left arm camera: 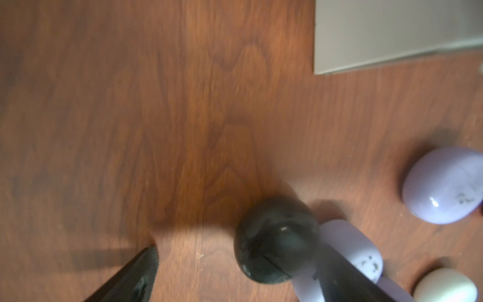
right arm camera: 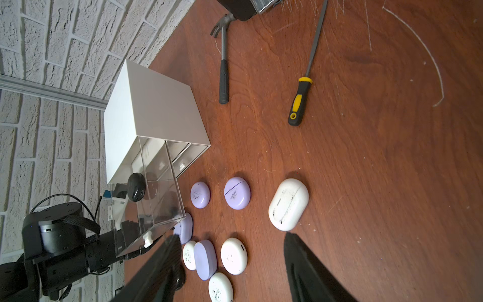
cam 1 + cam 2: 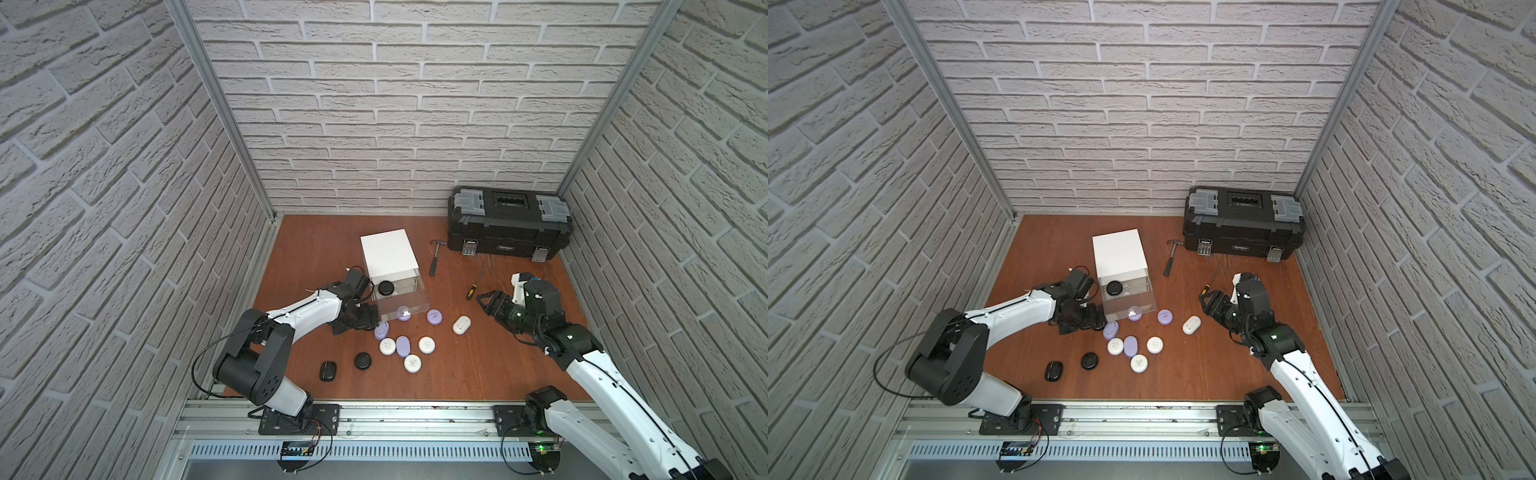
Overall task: Put the bluetooth earphones in the drawer according to color
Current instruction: Pick up the Bluetooth earphone from the center of the board.
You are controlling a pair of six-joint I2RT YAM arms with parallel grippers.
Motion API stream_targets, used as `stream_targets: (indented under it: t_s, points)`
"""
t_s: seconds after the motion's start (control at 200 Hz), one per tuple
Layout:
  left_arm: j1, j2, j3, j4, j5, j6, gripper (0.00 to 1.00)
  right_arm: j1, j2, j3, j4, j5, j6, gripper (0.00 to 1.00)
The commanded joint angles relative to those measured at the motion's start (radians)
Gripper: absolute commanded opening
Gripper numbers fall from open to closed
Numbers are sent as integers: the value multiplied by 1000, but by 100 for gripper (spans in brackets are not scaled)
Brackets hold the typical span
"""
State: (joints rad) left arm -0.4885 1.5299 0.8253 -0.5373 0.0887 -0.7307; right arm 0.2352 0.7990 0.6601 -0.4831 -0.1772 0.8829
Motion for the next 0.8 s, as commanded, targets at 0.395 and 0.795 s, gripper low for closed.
stream_targets:
  t_s: [0.395,0.795]
  points:
    - [-5,53,6,48,0,-10,98,-13,-9,3,23,5,-6,67]
    - [50,2,-3,-82,-89,31,98,-15,-11,-1,26,2,-2,67]
